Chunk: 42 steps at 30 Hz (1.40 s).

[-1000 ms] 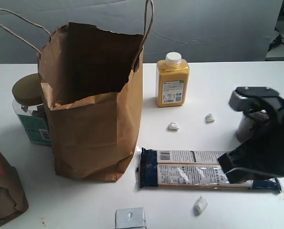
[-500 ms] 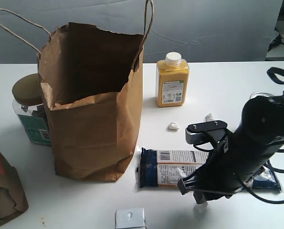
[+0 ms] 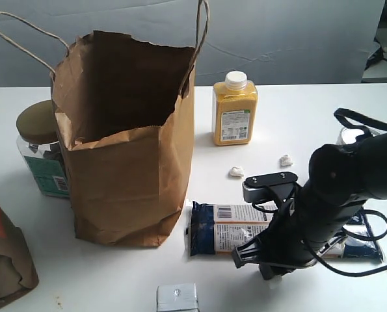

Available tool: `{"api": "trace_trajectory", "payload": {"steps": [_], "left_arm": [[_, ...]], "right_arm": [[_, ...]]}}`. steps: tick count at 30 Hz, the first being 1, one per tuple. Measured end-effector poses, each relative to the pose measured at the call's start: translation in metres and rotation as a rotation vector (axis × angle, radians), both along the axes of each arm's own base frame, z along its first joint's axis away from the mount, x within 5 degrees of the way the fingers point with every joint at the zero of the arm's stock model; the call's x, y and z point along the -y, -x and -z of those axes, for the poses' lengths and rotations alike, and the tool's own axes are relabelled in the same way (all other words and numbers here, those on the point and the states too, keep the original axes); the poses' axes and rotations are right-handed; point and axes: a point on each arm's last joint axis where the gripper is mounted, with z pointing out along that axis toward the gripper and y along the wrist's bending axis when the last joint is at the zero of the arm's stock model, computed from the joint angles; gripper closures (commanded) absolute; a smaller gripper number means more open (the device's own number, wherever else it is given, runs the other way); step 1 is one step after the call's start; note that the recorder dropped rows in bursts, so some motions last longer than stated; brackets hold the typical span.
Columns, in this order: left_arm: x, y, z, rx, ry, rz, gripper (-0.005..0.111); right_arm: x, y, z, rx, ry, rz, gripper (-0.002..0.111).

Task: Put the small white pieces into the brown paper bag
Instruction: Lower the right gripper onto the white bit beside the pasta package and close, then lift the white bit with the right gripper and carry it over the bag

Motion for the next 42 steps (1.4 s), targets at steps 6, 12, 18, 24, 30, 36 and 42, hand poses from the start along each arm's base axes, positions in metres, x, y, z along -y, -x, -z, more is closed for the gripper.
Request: {"api": "trace_trajectory", "payload": {"steps": [6, 12, 18, 24, 30, 36, 42], "left_arm": [[0.0, 0.0, 0.0, 0.0, 0.0, 0.0, 0.107], [0.0, 0.0, 0.0, 0.0, 0.0, 0.0, 0.107], [0.0, 0.0, 0.0, 0.0, 0.0, 0.0, 0.107], [0.0, 0.0, 0.0, 0.0, 0.0, 0.0, 0.107], [0.0, 0.0, 0.0, 0.0, 0.0, 0.0, 0.107], [0.0, 0.0, 0.0, 0.0, 0.0, 0.0, 0.107], [0.0, 0.0, 0.0, 0.0, 0.0, 0.0, 0.107]], "right_arm": [[-0.006, 0.005, 0.001, 0.009, -0.005, -0.027, 0.108], [-0.014, 0.016, -0.006, 0.023, -0.021, -0.067, 0.108], [-0.017, 0.046, -0.051, 0.148, -0.189, -0.067, 0.108], [-0.01, 0.092, -0.107, 0.377, -0.561, -0.132, 0.108], [-0.022, 0.115, -0.152, 0.561, -0.861, -0.254, 0.108], [-0.052, 0.115, -0.189, 0.678, -0.946, -0.375, 0.108], [-0.094, 0.105, -0.229, 0.781, -1.017, -0.428, 0.108]]}}
